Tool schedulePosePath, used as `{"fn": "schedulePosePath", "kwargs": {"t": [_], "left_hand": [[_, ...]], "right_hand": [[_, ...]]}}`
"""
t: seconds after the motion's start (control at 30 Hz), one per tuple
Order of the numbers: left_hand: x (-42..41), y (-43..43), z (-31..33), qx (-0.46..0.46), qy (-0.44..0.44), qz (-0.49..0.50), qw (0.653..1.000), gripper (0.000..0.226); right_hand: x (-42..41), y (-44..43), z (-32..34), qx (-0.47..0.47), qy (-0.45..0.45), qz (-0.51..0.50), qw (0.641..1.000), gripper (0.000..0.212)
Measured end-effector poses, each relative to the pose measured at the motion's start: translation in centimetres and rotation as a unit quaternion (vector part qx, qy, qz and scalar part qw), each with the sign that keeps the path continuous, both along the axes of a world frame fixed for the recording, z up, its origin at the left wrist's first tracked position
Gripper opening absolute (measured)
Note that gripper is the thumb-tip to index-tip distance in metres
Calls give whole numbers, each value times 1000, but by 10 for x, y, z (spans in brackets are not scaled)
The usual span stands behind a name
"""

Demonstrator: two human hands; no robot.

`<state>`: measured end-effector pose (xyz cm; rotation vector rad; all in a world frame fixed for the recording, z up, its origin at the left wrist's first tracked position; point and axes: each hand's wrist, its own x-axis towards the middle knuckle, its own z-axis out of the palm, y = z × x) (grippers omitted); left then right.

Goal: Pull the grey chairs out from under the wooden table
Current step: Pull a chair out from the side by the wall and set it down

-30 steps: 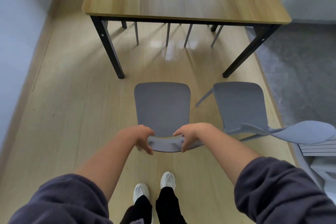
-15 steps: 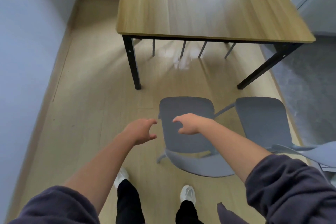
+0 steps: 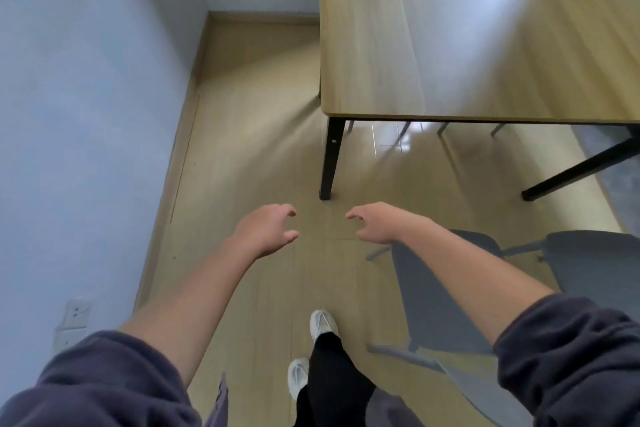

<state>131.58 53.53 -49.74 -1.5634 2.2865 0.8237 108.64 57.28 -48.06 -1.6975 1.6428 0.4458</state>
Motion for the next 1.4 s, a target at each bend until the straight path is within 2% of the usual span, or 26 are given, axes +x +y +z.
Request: {"fn": "schedulePosePath", "kwargs": {"t": [0.2, 0.5, 0.8, 0.9, 1.17, 1.4], "left_hand": [[11, -114, 15, -19, 16, -7, 1000, 50], [19, -326, 34, -39, 11, 23, 999, 47], [24, -523, 27, -37, 15, -16, 999, 47], [23, -599, 21, -22, 7, -49, 999, 47], [-15, -765, 27, -12, 11, -125, 992, 46], [-88, -913, 24, -23, -1, -160, 987, 44]], "right_hand": [[15, -121, 3, -40, -14, 0, 999, 54], [27, -352, 15, -71, -36, -9, 997, 53], [33, -529, 10, -66, -8, -25, 997, 55], [32, -584, 8, -63, -10, -68, 996, 53], [8, -715, 2, -56, -27, -137, 989, 56], [-61, -852, -9, -79, -40, -181, 980, 53]]}}
